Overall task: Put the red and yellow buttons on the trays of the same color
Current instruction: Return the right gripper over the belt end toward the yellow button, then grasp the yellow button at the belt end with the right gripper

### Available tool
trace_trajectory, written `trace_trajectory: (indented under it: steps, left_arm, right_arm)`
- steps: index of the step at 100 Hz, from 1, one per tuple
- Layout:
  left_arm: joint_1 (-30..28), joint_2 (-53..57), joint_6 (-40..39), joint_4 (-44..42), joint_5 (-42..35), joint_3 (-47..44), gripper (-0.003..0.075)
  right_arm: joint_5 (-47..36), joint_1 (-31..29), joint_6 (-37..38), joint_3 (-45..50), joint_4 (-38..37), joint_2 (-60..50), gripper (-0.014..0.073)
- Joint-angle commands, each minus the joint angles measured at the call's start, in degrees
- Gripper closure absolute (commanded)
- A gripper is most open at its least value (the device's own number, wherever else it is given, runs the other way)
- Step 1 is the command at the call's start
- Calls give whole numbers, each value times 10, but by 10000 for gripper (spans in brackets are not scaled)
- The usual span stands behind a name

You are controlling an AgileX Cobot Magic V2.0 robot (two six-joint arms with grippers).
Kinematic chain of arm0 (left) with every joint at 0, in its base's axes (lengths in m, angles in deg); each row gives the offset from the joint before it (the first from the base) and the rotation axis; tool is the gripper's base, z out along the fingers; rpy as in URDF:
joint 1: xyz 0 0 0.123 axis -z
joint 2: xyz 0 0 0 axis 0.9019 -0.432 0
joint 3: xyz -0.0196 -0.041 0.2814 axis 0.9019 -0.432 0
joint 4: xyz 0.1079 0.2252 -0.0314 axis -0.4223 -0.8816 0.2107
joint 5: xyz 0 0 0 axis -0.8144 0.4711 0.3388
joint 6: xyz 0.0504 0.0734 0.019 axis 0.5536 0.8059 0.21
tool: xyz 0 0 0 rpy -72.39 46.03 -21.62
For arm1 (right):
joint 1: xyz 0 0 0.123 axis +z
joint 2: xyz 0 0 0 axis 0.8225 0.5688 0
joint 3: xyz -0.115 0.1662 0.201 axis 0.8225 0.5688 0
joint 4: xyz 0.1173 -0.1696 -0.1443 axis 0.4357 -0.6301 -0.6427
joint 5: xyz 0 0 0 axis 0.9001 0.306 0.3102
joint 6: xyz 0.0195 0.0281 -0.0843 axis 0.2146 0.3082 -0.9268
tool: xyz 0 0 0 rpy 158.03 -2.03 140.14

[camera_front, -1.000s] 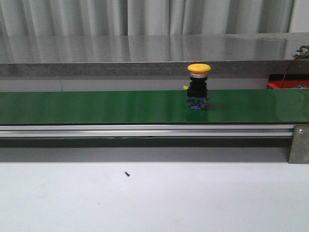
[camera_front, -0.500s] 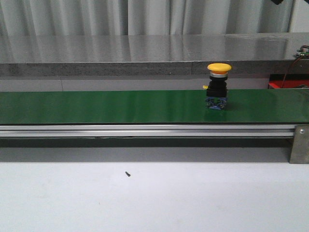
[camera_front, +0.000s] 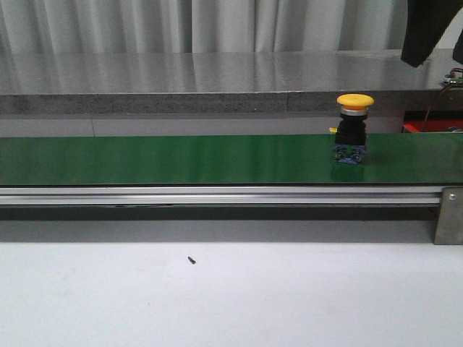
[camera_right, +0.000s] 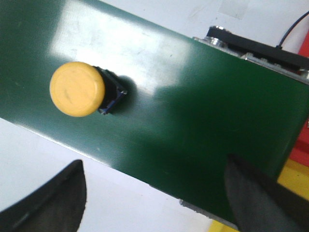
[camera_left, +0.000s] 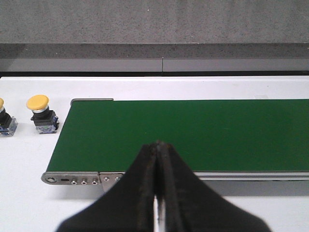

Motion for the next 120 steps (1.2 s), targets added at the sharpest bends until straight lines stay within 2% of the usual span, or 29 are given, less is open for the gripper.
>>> trace_trajectory:
  steps: [1, 13, 45, 94, 101, 120]
  left_arm:
    - [3, -3, 0, 12, -38, 15, 740]
    - [3, -3, 0, 12, -37, 15, 740]
    - [3, -3, 0, 12, -36, 15, 740]
    - [3, -3, 0, 12, -36, 15, 740]
    - [3, -3, 0, 12, -35, 15, 740]
    - [3, -3, 0, 12, -32, 15, 740]
  right_arm:
    - [-37, 2, -13, 11, 32, -30, 14]
    - [-69, 12, -34, 36, 60, -30, 14]
    - [-135, 19, -41, 51, 59, -29, 14]
    - [-147, 17, -42, 51, 32, 36, 20]
    - [-147, 17, -42, 51, 27, 40, 75]
    - [-129, 17, -31, 51, -7, 40, 414]
